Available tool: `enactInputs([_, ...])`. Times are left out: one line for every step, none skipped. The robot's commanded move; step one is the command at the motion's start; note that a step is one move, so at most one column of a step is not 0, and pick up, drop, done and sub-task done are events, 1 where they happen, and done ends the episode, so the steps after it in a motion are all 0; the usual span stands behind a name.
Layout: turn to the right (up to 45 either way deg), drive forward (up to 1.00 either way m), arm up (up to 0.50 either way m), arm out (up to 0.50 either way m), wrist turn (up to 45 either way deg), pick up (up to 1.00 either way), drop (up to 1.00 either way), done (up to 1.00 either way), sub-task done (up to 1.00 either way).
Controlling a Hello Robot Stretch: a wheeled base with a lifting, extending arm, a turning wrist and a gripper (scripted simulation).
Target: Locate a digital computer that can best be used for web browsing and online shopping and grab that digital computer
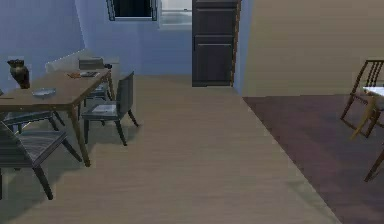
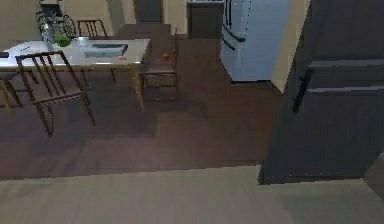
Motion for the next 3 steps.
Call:
enactInputs([0.0,1.0,0.0,0.0,0.0,0.0,0.0,0.0,0.0])
enactInputs([0.0,1.0,0.0,0.0,0.0,0.0,0.0,0.0,0.0])
enactInputs([-6.0,0.0,0.0,0.0,0.0,0.0,0.0,0.0,0.0])
